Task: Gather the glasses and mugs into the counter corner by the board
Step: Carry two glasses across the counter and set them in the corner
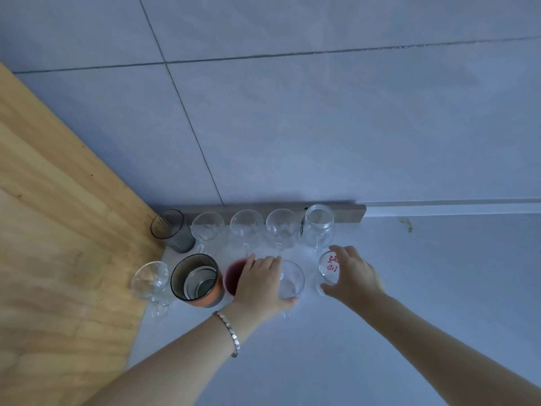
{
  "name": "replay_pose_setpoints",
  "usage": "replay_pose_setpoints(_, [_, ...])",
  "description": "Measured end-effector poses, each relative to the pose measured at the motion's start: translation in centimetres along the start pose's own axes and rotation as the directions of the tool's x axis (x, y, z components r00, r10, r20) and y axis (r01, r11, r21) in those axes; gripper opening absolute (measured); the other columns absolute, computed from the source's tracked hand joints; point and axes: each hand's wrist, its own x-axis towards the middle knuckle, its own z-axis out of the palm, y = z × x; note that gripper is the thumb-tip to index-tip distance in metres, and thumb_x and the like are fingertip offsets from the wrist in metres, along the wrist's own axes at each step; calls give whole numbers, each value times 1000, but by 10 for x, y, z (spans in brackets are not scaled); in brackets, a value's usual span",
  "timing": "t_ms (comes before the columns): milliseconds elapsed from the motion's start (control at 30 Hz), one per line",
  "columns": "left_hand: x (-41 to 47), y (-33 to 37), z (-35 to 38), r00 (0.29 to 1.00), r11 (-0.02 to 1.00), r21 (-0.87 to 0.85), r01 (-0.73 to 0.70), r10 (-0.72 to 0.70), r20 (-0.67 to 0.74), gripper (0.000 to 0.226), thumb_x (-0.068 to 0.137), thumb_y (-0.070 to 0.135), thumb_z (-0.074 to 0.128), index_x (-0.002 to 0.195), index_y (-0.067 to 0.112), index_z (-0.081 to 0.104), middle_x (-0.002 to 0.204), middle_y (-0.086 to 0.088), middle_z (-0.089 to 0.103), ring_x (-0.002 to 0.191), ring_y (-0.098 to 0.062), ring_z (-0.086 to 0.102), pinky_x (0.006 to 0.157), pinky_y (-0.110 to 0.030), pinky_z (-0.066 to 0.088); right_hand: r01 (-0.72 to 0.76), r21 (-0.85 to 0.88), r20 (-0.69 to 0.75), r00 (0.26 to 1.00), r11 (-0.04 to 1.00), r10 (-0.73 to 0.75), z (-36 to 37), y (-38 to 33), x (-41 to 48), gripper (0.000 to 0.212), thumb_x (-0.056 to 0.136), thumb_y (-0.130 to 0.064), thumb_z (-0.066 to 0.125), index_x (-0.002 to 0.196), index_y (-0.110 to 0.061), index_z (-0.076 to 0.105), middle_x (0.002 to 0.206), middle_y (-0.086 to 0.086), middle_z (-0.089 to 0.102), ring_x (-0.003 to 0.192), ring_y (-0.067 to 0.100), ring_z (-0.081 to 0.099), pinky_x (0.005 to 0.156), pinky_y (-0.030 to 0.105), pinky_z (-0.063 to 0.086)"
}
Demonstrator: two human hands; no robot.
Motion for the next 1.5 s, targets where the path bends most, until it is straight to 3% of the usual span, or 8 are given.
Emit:
replay_pose_setpoints(233, [0, -3, 6, 995, 993, -112, -41, 30, -100, 87, 69, 48, 71, 139, 5, 40, 136, -8, 54, 125, -25, 53, 120, -41, 14, 14, 24, -39, 999, 1000, -13, 26, -2, 0, 80, 71, -38, 76, 138, -22, 36, 133, 0, 46, 119, 21, 51, 92, 31, 45])
replay_pose_setpoints(400, [0, -3, -1, 999, 999, -36, -27, 28, 45, 90, 81, 50, 58, 148, 9, 15, 154, -3, 28, 142, -17, 27, 123, -36, 3, -139, 248, 45, 990, 959, 132, 25, 2, -9, 99, 70, -31, 81, 146, -12, 20, 140, 7, 45, 130, 23, 44, 103, 30, 37])
replay_pose_setpoints(533, [-17, 3, -7, 996, 997, -19, -74, 75, 53, 82, 87, 52, 48, 148, 9, 15, 159, -8, 10, 147, -22, 15, 122, -37, 10, -240, 129, 85, 969, 962, 230, 20, 17, -30, 53, 83, -18, 66, 133, -16, 46, 129, 4, 57, 113, 18, 55, 90, 22, 42])
replay_pose_setpoints(633, [-29, 13, -8, 975, 977, -51, -208, 202, -96, 56, 79, 45, 42, 117, 8, 59, 132, -14, 54, 119, -35, 57, 98, -42, 48, -262, 32, 128, 958, 965, 256, 12, 34, -54, 33, 86, -19, 57, 119, -19, 58, 117, -1, 65, 103, 18, 59, 81, 20, 41])
replay_pose_setpoints(833, [-41, 71, -28, 886, 939, -235, -251, 321, 335, 35, 90, 31, 50, 122, 16, 54, 121, -2, 61, 112, -21, 58, 83, -24, 42, -308, -49, 254, 916, 950, 310, -13, 78, -116, 38, 90, -31, 53, 126, -21, 52, 124, 0, 61, 122, 17, 50, 100, 30, 40])
replay_pose_setpoints(1033, [-48, 201, -32, 801, 882, -176, -438, 472, 369, 34, 89, 31, 51, 120, 16, 56, 122, -2, 61, 114, -21, 57, 96, -28, 44, -464, 15, 158, 876, 885, 457, -51, 159, -222, 38, 93, -30, 50, 130, -18, 49, 127, 2, 59, 124, 19, 48, 100, 30, 39])
replay_pose_setpoints(1400, [-162, 518, 35, 625, 697, -127, -706, 697, 351, 32, 88, 30, 47, 116, 19, 57, 123, -1, 63, 113, -22, 59, 93, -29, 45, -743, 112, 33, 666, 660, 745, -96, 380, -482, 35, 92, -32, 49, 124, -19, 52, 126, 2, 56, 112, 24, 56, 80, 32, 44])
replay_pose_setpoints(1500, [-198, 602, 52, 575, 641, -82, -763, 731, 367, 30, 89, 30, 46, 115, 20, 57, 122, -2, 63, 111, -24, 59, 92, -31, 45, -800, 175, 29, 587, 574, 809, -100, 443, -556, 32, 91, -28, 50, 119, -14, 57, 123, 6, 59, 110, 27, 58, 86, 34, 47])
